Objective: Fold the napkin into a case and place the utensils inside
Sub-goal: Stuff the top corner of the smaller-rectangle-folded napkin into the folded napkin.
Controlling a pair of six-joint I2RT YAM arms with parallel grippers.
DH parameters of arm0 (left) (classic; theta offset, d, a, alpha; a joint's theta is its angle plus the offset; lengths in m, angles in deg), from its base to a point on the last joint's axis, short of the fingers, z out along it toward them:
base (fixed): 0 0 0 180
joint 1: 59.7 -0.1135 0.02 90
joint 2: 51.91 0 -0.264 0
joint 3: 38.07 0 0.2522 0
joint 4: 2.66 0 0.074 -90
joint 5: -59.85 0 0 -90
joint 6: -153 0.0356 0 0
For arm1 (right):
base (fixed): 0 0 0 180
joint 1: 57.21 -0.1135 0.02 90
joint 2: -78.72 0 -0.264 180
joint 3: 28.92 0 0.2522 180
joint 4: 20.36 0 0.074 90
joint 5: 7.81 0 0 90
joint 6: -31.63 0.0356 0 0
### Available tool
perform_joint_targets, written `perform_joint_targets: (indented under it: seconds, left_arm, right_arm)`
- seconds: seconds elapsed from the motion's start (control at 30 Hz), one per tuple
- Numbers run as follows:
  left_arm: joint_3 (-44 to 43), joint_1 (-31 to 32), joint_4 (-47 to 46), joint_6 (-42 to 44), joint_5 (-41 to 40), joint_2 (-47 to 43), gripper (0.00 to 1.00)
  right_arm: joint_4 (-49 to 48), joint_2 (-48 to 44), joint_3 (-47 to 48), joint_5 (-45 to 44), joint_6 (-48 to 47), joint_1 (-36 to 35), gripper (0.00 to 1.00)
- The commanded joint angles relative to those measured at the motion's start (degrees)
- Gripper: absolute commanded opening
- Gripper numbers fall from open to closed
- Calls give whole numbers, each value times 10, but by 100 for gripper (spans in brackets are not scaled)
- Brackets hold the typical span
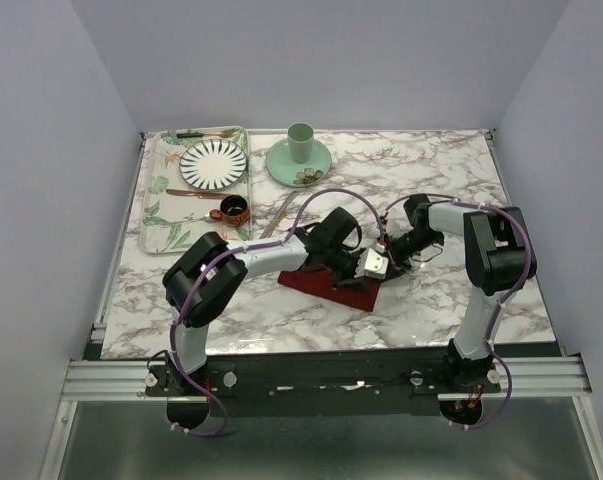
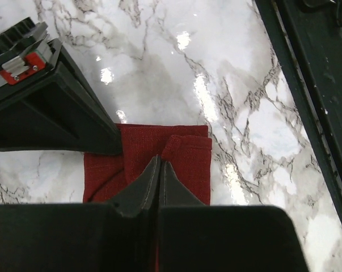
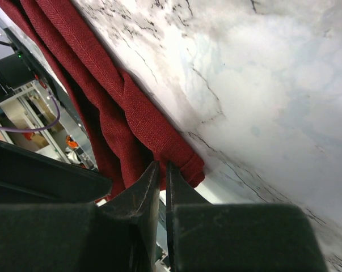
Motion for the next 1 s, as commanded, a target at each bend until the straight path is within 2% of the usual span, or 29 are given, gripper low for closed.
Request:
perform_joint_targets:
  seconds: [0.0,0.2,0.4,0.5,0.57,0.63,0.67,0.7,0.8,0.97]
  left_arm:
    - [-7,0,-50,-51,-41,15,14]
    - [-4,0,-66,-67,-74,24,40]
    - [1,0,-74,-65,-93,26,57]
    - [8,1,-80,-62,-98,25,62]
    - [8,1,-77,-61,-96,25,61]
    - [4,1,-64,-55,-86,27,54]
    - [2,0,-58,-52,-80,28,51]
    - [-1,1,-50,-48,-74,28,40]
    - [-18,1,-15,-45,-56,36,29]
    - [-28,1,13,-47,-48,43,32]
  right_arm:
    - [-5,12,14,-11,-7,-3,17]
    - [-4,15,18,-8,-5,-4,17]
    - [-4,19,21,-8,-6,-4,17]
    - [-3,22,24,-8,-5,-4,17]
    - [-3,23,26,-8,-4,-4,17]
    - [-3,23,27,-9,-4,-3,17]
    - [-3,24,27,-10,-5,-4,17]
    - [-3,24,28,-11,-4,-4,17]
    - [-3,27,31,-14,-5,-5,17]
    - [-4,34,36,-22,-7,-4,17]
